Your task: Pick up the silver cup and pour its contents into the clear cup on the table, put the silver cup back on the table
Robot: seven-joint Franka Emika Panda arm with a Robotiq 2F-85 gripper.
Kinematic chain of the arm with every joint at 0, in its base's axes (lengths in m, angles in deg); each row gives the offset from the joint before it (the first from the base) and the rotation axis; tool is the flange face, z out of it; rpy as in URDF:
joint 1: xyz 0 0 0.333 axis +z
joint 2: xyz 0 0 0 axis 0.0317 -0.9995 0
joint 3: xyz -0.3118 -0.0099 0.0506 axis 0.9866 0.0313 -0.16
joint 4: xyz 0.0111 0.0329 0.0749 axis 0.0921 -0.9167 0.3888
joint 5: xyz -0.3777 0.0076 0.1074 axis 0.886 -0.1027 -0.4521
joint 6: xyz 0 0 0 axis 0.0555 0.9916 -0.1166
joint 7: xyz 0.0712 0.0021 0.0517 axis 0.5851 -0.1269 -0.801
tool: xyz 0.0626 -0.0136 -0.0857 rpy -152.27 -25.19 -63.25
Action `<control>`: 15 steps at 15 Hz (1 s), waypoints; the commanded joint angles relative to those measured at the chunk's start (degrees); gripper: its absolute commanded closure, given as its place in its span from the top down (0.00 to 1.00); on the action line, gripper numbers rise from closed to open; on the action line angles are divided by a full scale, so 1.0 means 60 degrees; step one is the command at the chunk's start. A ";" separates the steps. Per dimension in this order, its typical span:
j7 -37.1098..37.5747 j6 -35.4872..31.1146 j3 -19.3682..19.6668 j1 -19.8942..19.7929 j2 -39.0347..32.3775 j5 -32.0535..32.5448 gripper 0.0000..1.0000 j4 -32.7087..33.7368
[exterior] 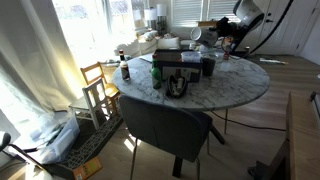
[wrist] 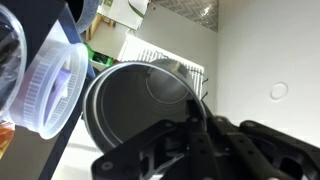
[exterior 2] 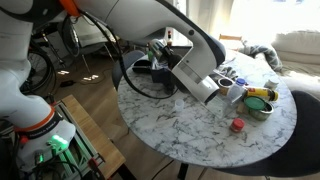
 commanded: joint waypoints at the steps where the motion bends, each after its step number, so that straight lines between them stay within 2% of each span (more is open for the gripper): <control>1: -0.0092 0.0293 -0.0038 -0.0098 -0.0247 -0.0112 0.01 0.0246; 2: -0.0037 -0.0039 0.0068 0.0044 -0.0171 0.0006 0.01 0.0192; 3: -0.0187 0.0466 -0.0078 -0.0167 -0.0260 -0.0145 0.01 0.0247; 5: -0.0201 0.0518 -0.0078 -0.0195 -0.0262 -0.0223 0.01 0.0211; 6: -0.0440 0.1065 -0.0242 -0.0423 -0.0344 -0.0438 0.01 0.0245; 7: -0.0440 0.0892 -0.0101 -0.0206 -0.0289 -0.0231 0.01 0.0271; 8: -0.0527 0.1430 -0.0232 -0.0383 -0.0405 -0.0454 0.01 0.0306; 9: -0.0496 0.1361 -0.0153 -0.0294 -0.0374 -0.0423 0.01 0.0300; 11: -0.0777 0.1996 -0.0214 -0.0513 -0.0473 -0.0671 0.01 0.0324; 15: -0.0665 0.2191 -0.0075 -0.0497 -0.0603 -0.0752 0.01 0.0453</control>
